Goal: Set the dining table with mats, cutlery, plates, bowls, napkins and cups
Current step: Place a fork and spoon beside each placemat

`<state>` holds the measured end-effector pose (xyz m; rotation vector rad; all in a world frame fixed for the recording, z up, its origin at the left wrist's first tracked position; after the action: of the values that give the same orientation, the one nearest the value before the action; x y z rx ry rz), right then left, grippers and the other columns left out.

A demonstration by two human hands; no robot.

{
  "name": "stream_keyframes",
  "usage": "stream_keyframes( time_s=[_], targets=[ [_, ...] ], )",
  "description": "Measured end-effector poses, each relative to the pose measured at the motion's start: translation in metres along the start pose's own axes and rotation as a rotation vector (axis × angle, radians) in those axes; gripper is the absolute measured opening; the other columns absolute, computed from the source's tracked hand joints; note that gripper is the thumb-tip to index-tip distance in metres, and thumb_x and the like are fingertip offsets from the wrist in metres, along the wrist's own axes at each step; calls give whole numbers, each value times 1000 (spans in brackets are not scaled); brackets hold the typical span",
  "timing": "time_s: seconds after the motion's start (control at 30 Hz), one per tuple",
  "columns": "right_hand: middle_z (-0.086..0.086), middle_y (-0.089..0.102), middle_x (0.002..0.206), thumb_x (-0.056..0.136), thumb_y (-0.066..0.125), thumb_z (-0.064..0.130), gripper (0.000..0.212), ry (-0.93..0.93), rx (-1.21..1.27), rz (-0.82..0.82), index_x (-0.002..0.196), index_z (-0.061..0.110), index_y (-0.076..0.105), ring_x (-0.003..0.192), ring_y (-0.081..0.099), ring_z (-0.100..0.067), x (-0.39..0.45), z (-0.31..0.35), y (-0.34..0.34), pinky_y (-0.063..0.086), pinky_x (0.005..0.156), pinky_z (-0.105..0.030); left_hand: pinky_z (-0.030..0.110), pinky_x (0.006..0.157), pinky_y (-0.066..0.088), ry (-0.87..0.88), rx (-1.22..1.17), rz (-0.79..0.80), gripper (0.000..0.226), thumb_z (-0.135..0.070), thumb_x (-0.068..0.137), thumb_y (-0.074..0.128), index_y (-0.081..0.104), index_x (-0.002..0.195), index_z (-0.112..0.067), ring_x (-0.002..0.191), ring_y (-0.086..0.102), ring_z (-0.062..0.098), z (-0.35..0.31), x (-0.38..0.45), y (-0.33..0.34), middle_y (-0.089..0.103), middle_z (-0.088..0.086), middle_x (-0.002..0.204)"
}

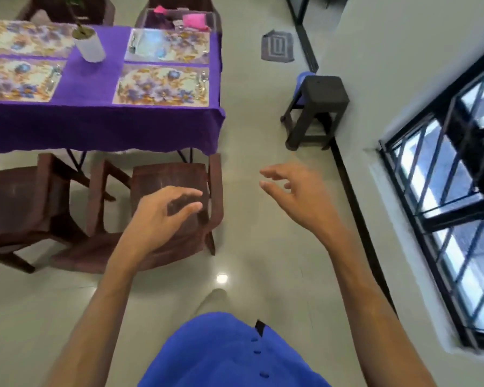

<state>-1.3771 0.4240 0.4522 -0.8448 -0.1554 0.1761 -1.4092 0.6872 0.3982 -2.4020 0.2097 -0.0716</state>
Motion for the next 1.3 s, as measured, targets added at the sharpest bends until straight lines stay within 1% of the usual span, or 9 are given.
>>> stream_keyframes(
  time_s=[0.1, 0.27, 0.43, 0.57, 0.8, 1.0, 1.13, 1.23, 1.3],
  targets=[
    [8, 71, 123, 101, 63, 38, 32, -28, 15, 11, 128, 23, 71, 109, 64, -4, 26, -32, -23, 56, 95, -36, 25, 96, 51, -46, -54, -24, 23, -41, 96, 71, 75, 119, -39, 113, 63, -2, -15, 42, 20, 72, -22, 117],
    [13, 70, 124, 102, 62, 42, 33, -20, 30, 38, 130, 26, 70, 111, 63, -2, 96, -107, -51, 56, 97, -33, 22, 96, 49, -80, -101, -58, 24, -37, 97, 71, 75, 121, -37, 114, 62, -7, -18, 145, 74, 71, -22, 119],
    [15, 69, 122, 102, 63, 39, 31, 9, 10, 92, 130, 27, 70, 110, 62, 2, 189, -172, -87, 54, 96, -28, 31, 95, 54, -162, -254, -116, 24, -25, 96, 76, 77, 119, -29, 107, 69, 2, -24, 258, 122, 75, -14, 115],
    [16, 71, 120, 100, 66, 37, 30, 0, 19, 94, 127, 26, 72, 107, 63, 2, 284, -201, -109, 55, 94, -30, 38, 95, 57, -212, -326, -128, 22, -28, 96, 76, 77, 117, -32, 104, 70, 2, -35, 348, 126, 74, -22, 111],
    [17, 72, 116, 99, 67, 39, 29, -68, 112, 218, 125, 28, 73, 107, 66, 1, 453, -233, -84, 57, 92, -31, 19, 94, 53, -282, -267, -209, 24, -31, 97, 74, 77, 120, -27, 105, 69, -2, -2, 481, 110, 75, -17, 113],
    [13, 72, 113, 99, 67, 35, 27, -172, 115, 326, 123, 24, 74, 104, 67, -2, 630, -257, -64, 58, 90, -34, 33, 87, 58, -390, -237, -339, 24, -37, 95, 75, 77, 119, -32, 98, 69, -2, 48, 617, 81, 76, -19, 112],
    [10, 74, 111, 99, 68, 30, 23, -259, 89, 392, 120, 21, 75, 98, 67, -5, 765, -242, -43, 59, 87, -38, 22, 94, 52, -477, -238, -469, 24, -39, 96, 72, 76, 119, -33, 108, 68, 0, 74, 689, 29, 74, -19, 116],
    [9, 74, 110, 98, 71, 27, 22, -350, 125, 472, 118, 21, 75, 97, 68, -5, 858, -202, -17, 58, 87, -33, 14, 89, 50, -572, -238, -557, 25, -39, 96, 71, 76, 119, -33, 107, 67, 0, 104, 721, -10, 73, -20, 116],
    [9, 75, 111, 96, 72, 26, 22, -360, 138, 511, 117, 22, 76, 97, 69, -4, 899, -189, -4, 57, 87, -29, 17, 90, 51, -623, -250, -621, 24, -37, 96, 71, 75, 120, -35, 108, 67, -1, 122, 734, -26, 72, -24, 117]
  ],
)
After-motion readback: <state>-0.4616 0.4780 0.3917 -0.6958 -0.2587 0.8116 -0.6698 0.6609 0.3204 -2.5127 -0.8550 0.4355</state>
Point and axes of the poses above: each hand's wrist, its own x-axis towards the middle knuckle, its own y-axis out of the palm, z = x × y, the point moved 10 cm from there along x, towards the middle knuckle
